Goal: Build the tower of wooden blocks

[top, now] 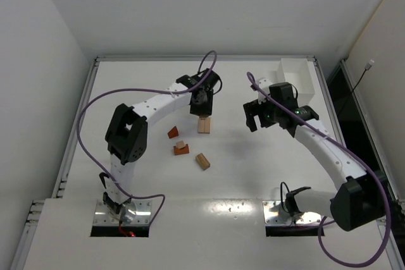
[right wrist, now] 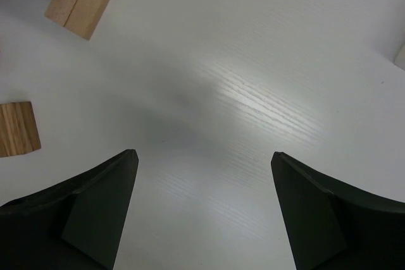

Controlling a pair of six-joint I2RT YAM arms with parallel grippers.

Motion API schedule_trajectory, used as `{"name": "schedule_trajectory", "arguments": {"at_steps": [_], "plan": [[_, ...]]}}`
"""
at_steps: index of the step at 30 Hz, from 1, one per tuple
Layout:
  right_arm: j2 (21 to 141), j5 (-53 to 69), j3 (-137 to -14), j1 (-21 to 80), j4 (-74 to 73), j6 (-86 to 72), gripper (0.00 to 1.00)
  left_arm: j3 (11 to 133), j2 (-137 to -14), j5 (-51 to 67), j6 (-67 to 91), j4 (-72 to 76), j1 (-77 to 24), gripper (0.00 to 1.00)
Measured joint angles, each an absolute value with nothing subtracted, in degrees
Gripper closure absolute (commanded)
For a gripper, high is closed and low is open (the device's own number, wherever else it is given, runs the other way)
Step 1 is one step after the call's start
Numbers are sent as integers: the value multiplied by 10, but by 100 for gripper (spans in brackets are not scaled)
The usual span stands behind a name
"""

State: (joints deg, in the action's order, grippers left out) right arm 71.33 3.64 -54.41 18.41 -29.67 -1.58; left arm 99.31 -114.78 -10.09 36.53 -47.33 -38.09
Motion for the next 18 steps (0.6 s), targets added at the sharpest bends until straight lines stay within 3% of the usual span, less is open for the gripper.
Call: {"name": "schedule_trajectory", "arguments": {"at_steps": [18], "plan": [[679,54,-506,130,-306,-51,17,1020,-1214,-108,364,-475,-386,100]]}}
